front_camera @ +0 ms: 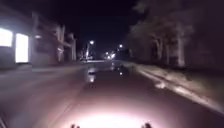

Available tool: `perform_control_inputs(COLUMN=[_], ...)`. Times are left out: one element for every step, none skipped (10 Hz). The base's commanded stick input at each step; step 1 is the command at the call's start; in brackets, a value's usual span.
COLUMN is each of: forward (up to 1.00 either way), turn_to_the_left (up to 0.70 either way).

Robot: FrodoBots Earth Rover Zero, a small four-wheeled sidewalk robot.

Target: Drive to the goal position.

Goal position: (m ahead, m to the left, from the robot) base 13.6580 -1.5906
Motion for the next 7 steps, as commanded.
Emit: perform_control_inputs(forward=[0.7, 0.7, 0.7, 0.7, 0.7, 0.7, 0.7], turn_to_the_left=[0.0, 0.0, 0.0, 0.0, 0.0, 0.0, 0.0])
